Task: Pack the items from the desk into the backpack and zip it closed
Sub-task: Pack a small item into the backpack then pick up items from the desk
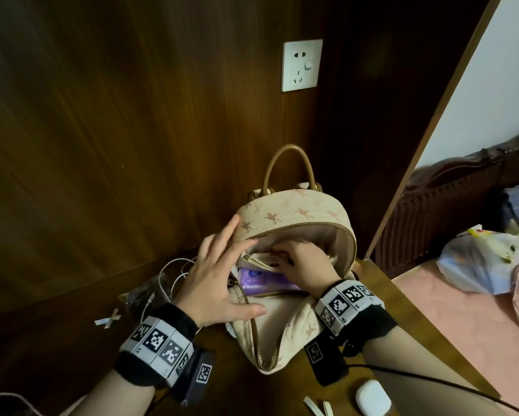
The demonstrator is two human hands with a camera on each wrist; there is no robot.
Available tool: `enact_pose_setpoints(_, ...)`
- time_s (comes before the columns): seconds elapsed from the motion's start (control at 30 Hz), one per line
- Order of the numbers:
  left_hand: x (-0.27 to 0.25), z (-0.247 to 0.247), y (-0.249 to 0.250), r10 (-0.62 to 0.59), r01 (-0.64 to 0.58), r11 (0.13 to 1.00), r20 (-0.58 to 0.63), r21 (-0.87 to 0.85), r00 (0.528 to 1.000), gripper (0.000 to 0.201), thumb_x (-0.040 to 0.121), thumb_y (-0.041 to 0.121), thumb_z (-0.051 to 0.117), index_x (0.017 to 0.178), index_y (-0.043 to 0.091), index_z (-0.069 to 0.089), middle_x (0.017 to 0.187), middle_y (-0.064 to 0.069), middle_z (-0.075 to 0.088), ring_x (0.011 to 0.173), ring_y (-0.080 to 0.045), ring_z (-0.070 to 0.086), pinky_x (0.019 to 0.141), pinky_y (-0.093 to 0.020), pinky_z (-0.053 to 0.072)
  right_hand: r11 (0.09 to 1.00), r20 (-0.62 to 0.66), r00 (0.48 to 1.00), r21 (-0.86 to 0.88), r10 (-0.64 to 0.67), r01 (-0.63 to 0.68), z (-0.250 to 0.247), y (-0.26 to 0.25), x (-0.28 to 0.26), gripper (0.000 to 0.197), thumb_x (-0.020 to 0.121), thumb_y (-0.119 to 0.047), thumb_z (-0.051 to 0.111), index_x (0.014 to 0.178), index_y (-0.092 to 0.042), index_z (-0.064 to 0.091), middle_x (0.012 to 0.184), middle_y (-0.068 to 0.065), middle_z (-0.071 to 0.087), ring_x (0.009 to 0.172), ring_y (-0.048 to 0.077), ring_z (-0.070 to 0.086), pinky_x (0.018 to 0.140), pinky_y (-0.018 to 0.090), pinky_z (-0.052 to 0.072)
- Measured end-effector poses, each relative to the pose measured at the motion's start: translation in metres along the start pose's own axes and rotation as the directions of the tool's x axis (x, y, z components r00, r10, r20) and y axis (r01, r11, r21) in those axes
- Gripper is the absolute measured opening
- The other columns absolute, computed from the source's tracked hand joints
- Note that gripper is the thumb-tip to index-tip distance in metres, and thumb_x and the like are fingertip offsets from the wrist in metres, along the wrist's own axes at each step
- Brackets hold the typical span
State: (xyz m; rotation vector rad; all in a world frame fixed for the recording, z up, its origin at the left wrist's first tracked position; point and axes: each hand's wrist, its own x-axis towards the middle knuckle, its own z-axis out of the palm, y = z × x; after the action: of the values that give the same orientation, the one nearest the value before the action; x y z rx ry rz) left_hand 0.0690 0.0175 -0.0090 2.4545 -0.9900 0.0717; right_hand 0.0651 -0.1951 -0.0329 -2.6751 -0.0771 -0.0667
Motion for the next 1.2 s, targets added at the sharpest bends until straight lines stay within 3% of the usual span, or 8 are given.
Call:
enact_pose_setpoints(0.17, 0.000, 0.002, 0.001, 0.019, -0.019, 0.999, -0.018, 0.033, 1.000, 0.103, 0.048, 0.071, 0.065, 0.138, 0.046, 0.021, 0.156, 0.017, -0.012, 0.137, -0.023, 0.013, 0.093, -0.047, 0.042, 0.989, 0.150, 0.989, -0.149, 0.003, 0.020, 0.002, -0.005, -0.008, 0.053, 0.086, -0.055, 0.020, 0.116, -0.036, 0.059, 0.117, -0.003, 0.063, 0.115, 0.020, 0.053, 0.096, 0.043, 0.037)
enact_pose_setpoints(0.27, 0.001, 0.002, 0.001, 0.014, -0.013, 0.999, -0.015, 0.035, 1.000, 0.102, 0.049, 0.072, 0.064, 0.139, 0.046, 0.022, 0.155, 0.018, -0.012, 0.137, -0.024, 0.012, 0.093, -0.047, 0.042, 0.984, 0.236, 0.971, -0.181, 0.034, 0.009, 0.002, -0.007, -0.007, 0.045, 0.095, -0.053, 0.021, 0.123, -0.040, 0.054, 0.129, -0.003, 0.058, 0.124, 0.019, 0.047, 0.103, 0.046, 0.026)
enact_pose_setpoints(0.43, 0.001, 0.002, 0.001, 0.012, -0.011, 0.999, -0.017, 0.045, 1.000, 0.099, 0.052, 0.073, 0.062, 0.138, 0.046, 0.021, 0.155, 0.018, -0.013, 0.137, -0.024, 0.013, 0.096, -0.046, 0.039, 0.984, 0.380, 0.923, -0.180, 0.062, 0.008, -0.006, -0.011, -0.009, 0.048, 0.097, -0.053, 0.022, 0.141, -0.038, 0.033, 0.152, -0.009, 0.031, 0.141, 0.014, 0.023, 0.113, 0.045, 0.009)
enact_pose_setpoints(0.57, -0.001, 0.003, 0.001, 0.012, -0.011, 0.999, -0.018, 0.037, 1.000, 0.097, 0.055, 0.076, 0.058, 0.140, 0.041, 0.025, 0.155, 0.018, -0.014, 0.137, -0.023, 0.011, 0.099, -0.045, 0.035, 0.996, 0.352, 0.935, -0.090, 0.044, -0.013, -0.012, -0.012, -0.013, 0.041, 0.099, -0.046, 0.026, 0.133, -0.034, 0.047, 0.142, -0.004, 0.047, 0.133, 0.017, 0.036, 0.111, 0.040, 0.014)
enact_pose_setpoints(0.73, 0.003, 0.000, 0.001, -0.004, 0.005, 1.000, -0.013, 0.031, 1.000, 0.095, 0.059, 0.074, 0.056, 0.142, 0.039, 0.025, 0.154, 0.020, -0.015, 0.138, -0.021, 0.011, 0.104, -0.045, 0.033, 0.980, 0.189, 0.974, 0.135, 0.122, -0.149, -0.026, -0.009, -0.017, 0.033, 0.098, -0.035, 0.037, 0.112, -0.020, 0.063, 0.116, 0.005, 0.064, 0.110, 0.025, 0.055, 0.093, 0.034, 0.042)
enact_pose_setpoints(0.9, 0.003, 0.001, 0.003, -0.034, 0.034, 0.999, -0.012, 0.033, 0.999, 0.088, 0.065, 0.073, 0.045, 0.143, 0.036, 0.027, 0.153, 0.024, -0.017, 0.139, -0.019, 0.008, 0.106, -0.042, 0.029, 0.977, 0.189, 0.971, 0.125, 0.146, -0.171, -0.037, -0.005, -0.027, 0.035, 0.098, -0.036, 0.038, 0.109, -0.014, 0.064, 0.112, 0.010, 0.064, 0.105, 0.027, 0.056, 0.089, 0.035, 0.043)
enact_pose_setpoints(1.0, 0.002, 0.004, 0.003, -0.050, 0.050, 0.999, -0.037, 0.020, 0.998, 0.077, 0.074, 0.070, 0.029, 0.143, 0.036, 0.028, 0.148, 0.033, -0.021, 0.137, -0.007, 0.004, 0.104, -0.038, 0.027, 0.966, 0.158, 0.974, 0.177, 0.162, -0.189, -0.045, -0.005, -0.034, 0.037, 0.098, -0.035, 0.040, 0.102, -0.009, 0.066, 0.106, 0.013, 0.065, 0.102, 0.027, 0.057, 0.088, 0.034, 0.043)
enact_pose_setpoints(1.2, 0.006, 0.008, 0.001, -0.065, 0.064, 0.998, -0.097, -0.016, 0.993, 0.073, 0.081, 0.065, 0.017, 0.142, 0.030, 0.032, 0.152, 0.025, -0.009, 0.136, -0.008, 0.011, 0.109, -0.032, 0.021, 0.954, 0.127, 0.980, 0.241, 0.150, -0.178, -0.068, -0.012, -0.048, 0.037, 0.097, -0.041, 0.042, 0.100, -0.013, 0.066, 0.105, 0.007, 0.065, 0.101, 0.022, 0.056, 0.088, 0.029, 0.041)
